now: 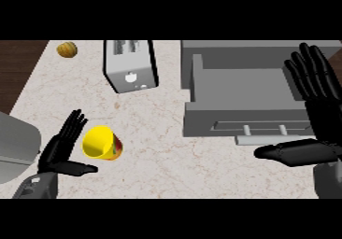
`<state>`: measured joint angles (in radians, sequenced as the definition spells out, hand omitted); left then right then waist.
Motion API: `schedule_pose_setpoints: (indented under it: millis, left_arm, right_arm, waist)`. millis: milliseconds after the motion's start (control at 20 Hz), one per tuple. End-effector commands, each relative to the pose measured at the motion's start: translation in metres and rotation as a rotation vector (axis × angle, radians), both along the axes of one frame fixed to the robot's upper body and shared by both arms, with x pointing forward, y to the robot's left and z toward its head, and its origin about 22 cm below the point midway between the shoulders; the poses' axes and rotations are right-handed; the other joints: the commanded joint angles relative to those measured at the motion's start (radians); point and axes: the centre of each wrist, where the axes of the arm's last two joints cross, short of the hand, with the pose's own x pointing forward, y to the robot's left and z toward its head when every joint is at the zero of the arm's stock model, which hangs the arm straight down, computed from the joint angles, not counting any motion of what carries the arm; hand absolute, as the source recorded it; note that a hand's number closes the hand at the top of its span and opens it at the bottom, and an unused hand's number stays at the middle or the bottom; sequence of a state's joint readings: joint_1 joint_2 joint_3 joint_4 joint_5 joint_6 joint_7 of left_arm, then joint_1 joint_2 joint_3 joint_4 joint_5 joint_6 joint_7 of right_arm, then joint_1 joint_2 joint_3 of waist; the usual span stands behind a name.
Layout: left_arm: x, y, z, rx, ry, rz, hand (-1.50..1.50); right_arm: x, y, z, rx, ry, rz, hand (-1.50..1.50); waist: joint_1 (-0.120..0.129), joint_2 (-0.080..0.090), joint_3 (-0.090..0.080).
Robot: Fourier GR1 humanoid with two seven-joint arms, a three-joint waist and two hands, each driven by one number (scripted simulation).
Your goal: Pick up the cup, place it into the drawer and close the drawer
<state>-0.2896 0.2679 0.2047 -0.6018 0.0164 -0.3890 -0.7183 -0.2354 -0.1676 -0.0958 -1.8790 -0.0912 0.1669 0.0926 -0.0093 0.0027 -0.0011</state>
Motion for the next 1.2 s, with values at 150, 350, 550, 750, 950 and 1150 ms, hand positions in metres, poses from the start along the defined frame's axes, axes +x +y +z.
schedule_pose_setpoints:
  millis: [150, 350, 550, 750, 950, 1150]
  left_arm:
    - [-0.022, 0.010, -0.029, -0.012, -0.041, 0.023, -1.50]
    - [0.005, -0.033, -0.030, -0.007, -0.057, 0.006, -1.50]
    - [0.001, -0.010, -0.026, -0.026, -0.051, 0.008, -1.50]
    - [0.001, -0.020, -0.030, -0.041, -0.083, -0.007, -1.50]
    - [0.000, -0.016, -0.030, -0.043, -0.072, -0.024, -1.50]
    - [0.012, -0.032, -0.027, -0.065, -0.090, -0.053, -1.50]
  right_arm:
    - [0.009, -0.007, 0.018, 0.003, -0.029, 0.004, -1.50]
    - [0.009, 0.006, 0.016, 0.005, -0.014, 0.022, -1.50]
    - [0.012, -0.003, 0.023, 0.005, -0.004, 0.004, -1.50]
    - [0.015, -0.018, 0.008, 0.017, 0.000, 0.017, -1.50]
    - [0.001, -0.014, 0.012, 0.002, 0.001, 0.016, -1.50]
    - [0.007, -0.014, 0.010, -0.005, -0.005, 0.027, -1.50]
  waist:
    - [-0.004, 0.004, -0.001]
    - [-0.015, 0.007, -0.003]
    - [-0.011, 0.006, -0.002]
    - [-0.012, 0.008, -0.002]
    - [-0.028, 0.010, -0.004]
    - [-0.022, 0.011, -0.003]
